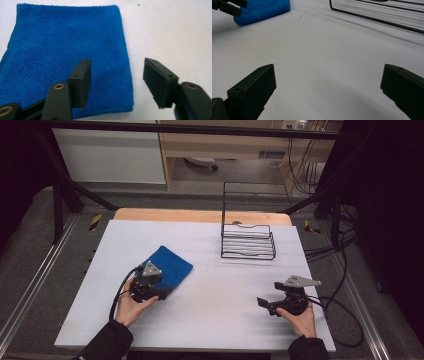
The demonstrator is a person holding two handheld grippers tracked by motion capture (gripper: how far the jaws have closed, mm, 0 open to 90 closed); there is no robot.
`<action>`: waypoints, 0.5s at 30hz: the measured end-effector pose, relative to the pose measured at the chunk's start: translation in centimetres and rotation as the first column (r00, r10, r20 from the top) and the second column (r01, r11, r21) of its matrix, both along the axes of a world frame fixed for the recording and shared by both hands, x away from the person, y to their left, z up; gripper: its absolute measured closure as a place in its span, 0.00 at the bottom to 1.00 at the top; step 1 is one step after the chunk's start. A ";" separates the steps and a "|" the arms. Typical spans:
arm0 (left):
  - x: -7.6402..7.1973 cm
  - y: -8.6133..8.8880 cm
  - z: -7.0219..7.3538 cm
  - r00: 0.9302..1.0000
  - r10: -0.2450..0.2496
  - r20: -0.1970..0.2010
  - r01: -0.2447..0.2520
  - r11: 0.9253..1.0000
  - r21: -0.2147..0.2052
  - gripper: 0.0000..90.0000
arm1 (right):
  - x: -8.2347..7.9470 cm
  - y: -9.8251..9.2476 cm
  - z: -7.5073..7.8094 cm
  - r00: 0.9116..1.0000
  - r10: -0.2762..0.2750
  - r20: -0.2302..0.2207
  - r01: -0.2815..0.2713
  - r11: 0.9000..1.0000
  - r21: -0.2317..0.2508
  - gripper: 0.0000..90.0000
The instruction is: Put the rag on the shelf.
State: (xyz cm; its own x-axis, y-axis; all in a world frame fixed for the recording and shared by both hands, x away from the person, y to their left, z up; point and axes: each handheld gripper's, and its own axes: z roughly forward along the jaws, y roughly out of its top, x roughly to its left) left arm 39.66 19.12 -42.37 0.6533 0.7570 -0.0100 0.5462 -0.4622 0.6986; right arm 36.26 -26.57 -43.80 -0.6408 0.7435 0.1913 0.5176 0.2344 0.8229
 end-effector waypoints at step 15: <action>0.1 -0.9 -1.6 0.999 -0.020 -0.026 0.022 0.998 0.062 0.67 | 0.0 0.0 0.0 1.000 0.000 -0.006 0.000 1.000 0.000 0.01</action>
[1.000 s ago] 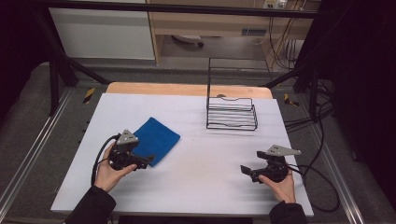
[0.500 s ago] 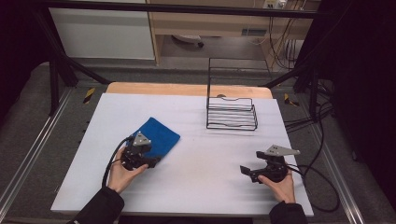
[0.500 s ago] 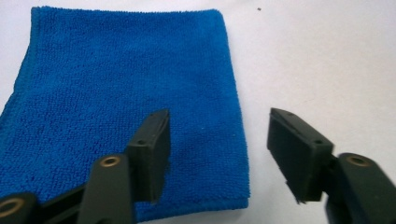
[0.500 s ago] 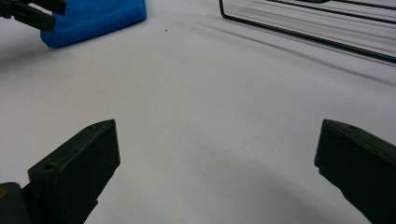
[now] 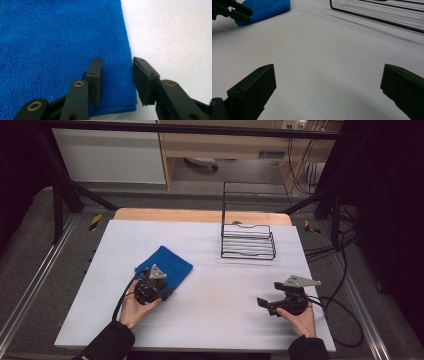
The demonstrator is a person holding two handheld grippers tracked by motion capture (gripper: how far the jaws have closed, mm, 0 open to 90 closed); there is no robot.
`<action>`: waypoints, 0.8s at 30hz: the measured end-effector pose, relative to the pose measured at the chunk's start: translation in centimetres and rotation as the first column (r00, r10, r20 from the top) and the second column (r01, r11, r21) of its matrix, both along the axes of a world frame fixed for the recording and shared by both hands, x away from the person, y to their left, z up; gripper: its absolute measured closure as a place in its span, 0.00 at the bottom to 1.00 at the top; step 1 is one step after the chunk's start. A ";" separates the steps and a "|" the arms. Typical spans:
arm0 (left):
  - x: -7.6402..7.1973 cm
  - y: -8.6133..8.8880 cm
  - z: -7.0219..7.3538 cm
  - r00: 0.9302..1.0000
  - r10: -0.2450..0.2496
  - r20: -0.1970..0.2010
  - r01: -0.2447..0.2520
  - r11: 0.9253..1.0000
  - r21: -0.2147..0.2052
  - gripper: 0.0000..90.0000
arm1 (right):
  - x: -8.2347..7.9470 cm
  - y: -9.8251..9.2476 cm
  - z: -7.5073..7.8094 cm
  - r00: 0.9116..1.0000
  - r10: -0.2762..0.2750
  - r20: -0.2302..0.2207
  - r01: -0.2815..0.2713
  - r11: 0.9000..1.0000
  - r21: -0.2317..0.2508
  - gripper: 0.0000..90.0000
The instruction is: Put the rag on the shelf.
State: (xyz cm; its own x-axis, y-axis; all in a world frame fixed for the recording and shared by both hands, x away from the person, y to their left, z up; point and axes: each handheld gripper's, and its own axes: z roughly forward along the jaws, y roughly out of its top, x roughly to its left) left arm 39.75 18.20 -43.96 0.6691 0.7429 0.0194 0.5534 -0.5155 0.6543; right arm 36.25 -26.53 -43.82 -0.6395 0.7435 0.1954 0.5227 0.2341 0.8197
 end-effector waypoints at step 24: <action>0.6 0.4 -0.1 0.999 0.027 -0.017 -0.027 0.999 -0.030 0.95 | 0.1 0.0 0.0 1.000 0.002 -0.001 -0.002 1.000 0.004 0.01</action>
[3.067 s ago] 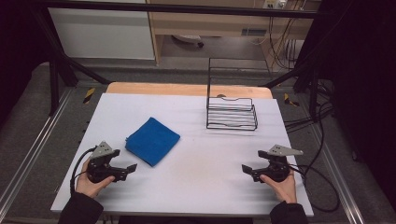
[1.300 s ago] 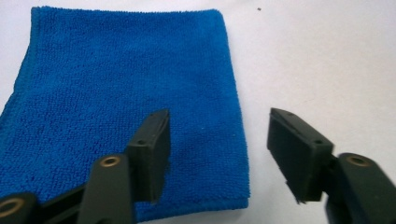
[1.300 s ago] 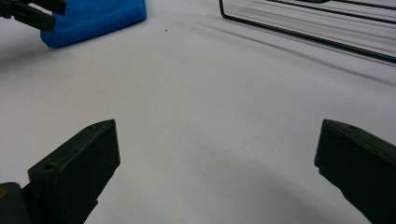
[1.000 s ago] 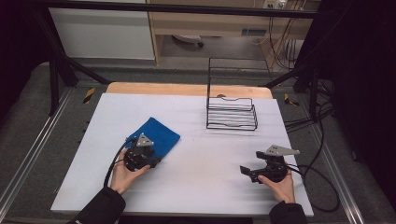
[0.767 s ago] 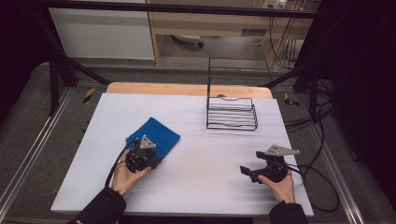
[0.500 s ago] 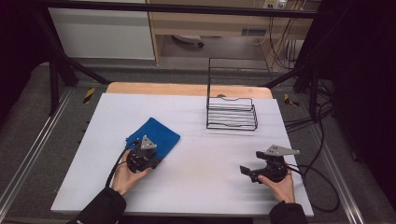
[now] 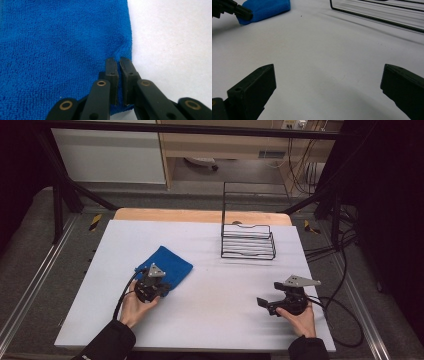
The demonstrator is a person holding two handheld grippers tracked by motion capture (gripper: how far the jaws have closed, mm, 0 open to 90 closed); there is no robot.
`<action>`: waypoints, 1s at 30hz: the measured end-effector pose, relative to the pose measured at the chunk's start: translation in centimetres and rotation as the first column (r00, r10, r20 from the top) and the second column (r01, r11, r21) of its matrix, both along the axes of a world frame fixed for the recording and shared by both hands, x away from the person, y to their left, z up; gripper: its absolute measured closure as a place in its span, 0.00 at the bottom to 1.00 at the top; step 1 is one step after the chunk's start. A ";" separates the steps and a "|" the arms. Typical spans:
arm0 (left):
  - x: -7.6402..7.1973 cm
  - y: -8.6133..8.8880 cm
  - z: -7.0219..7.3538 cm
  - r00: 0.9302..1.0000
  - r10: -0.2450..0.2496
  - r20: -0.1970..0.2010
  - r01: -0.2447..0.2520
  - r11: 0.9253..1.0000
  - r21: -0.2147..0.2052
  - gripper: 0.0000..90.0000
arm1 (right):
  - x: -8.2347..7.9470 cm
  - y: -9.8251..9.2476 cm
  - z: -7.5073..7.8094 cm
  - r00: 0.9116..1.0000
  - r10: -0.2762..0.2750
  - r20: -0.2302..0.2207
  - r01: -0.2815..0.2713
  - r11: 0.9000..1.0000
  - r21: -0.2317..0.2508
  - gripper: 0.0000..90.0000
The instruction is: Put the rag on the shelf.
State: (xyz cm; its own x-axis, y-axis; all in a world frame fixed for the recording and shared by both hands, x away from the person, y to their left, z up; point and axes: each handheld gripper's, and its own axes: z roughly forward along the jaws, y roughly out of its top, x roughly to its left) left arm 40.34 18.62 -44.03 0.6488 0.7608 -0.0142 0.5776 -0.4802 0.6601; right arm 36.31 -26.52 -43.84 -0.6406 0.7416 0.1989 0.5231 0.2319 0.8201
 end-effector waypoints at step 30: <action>-3.4 -3.2 1.7 0.985 -0.159 -0.069 0.143 0.970 -0.196 0.96 | 0.0 0.1 0.0 1.000 0.006 -0.004 -0.006 1.000 0.001 0.01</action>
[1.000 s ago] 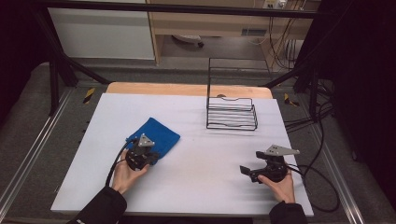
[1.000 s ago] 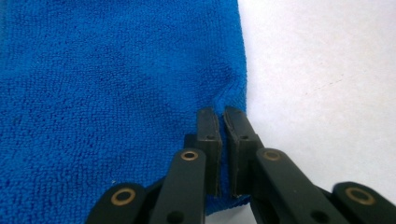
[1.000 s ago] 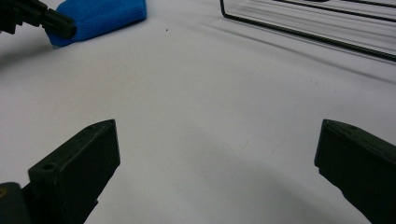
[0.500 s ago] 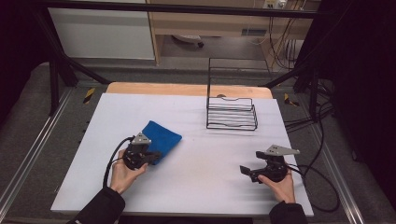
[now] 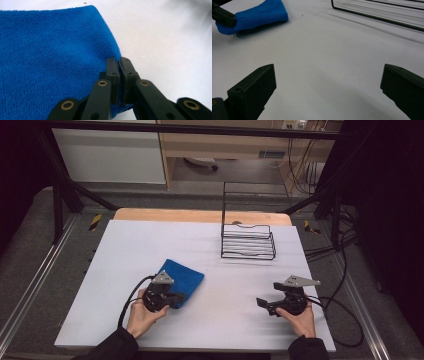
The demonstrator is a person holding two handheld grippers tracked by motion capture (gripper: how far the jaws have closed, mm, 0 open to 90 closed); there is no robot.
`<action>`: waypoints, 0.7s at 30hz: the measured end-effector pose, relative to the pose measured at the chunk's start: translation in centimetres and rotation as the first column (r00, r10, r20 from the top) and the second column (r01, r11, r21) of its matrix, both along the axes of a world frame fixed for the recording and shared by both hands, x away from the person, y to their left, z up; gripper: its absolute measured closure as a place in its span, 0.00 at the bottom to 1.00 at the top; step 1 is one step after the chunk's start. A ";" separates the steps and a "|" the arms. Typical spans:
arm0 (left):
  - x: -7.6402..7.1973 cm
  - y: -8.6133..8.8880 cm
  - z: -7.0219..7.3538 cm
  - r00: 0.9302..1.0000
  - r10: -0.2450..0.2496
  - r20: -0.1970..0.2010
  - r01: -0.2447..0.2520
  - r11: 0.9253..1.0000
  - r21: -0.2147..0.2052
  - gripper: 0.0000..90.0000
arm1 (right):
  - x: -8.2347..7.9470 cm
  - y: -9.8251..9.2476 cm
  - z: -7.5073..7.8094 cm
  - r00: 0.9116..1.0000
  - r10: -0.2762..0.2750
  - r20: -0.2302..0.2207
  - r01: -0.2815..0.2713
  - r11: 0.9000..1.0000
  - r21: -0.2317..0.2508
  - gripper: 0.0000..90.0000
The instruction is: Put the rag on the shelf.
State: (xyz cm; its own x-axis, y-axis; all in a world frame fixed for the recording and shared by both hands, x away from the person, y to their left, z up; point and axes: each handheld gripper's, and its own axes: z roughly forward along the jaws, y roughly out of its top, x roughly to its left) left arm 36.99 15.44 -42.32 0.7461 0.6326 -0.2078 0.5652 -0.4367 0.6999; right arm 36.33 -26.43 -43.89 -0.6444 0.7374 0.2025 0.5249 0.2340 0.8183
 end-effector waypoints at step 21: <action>-2.0 -4.4 -0.3 0.999 -0.052 -0.007 0.052 0.998 -0.025 0.96 | 0.0 0.1 -0.1 1.000 0.004 0.000 -0.004 1.000 -0.004 0.01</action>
